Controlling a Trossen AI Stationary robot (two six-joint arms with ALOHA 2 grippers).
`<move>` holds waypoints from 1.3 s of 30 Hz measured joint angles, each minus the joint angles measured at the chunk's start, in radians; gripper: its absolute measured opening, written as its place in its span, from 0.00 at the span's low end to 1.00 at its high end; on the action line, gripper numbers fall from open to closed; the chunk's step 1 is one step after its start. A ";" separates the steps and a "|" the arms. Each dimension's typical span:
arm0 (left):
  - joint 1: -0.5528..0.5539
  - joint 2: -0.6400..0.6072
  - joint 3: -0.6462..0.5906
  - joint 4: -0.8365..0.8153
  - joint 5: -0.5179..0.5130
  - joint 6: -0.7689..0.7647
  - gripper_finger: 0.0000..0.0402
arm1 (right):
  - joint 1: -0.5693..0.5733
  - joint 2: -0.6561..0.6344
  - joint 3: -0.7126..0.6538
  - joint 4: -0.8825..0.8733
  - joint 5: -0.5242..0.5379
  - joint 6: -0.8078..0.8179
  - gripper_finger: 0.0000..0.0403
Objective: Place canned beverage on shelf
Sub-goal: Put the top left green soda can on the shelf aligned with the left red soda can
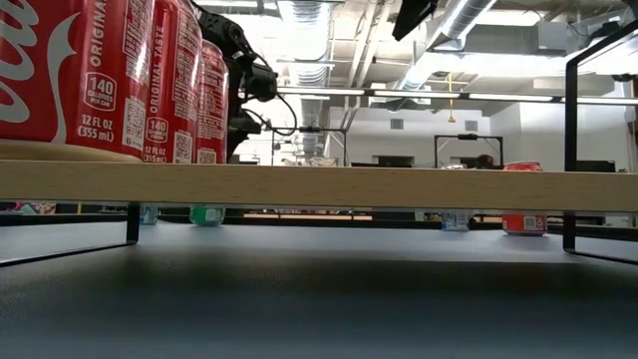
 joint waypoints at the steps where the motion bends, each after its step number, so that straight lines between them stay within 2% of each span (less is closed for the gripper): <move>1: -0.002 0.000 0.000 0.007 -0.001 0.000 0.71 | 0.000 0.000 0.000 0.000 -0.005 0.000 0.44; 21: 0.000 -0.004 -0.072 0.055 -0.042 0.044 0.74 | 0.000 0.000 0.000 -0.015 -0.012 0.000 0.44; 32: 0.002 -0.003 -0.072 0.058 -0.030 0.100 0.68 | 0.000 0.000 0.000 -0.019 -0.012 0.009 0.44; 39: 0.000 0.006 -0.078 0.047 -0.033 0.083 0.81 | 0.000 0.000 0.000 -0.018 -0.013 0.009 0.44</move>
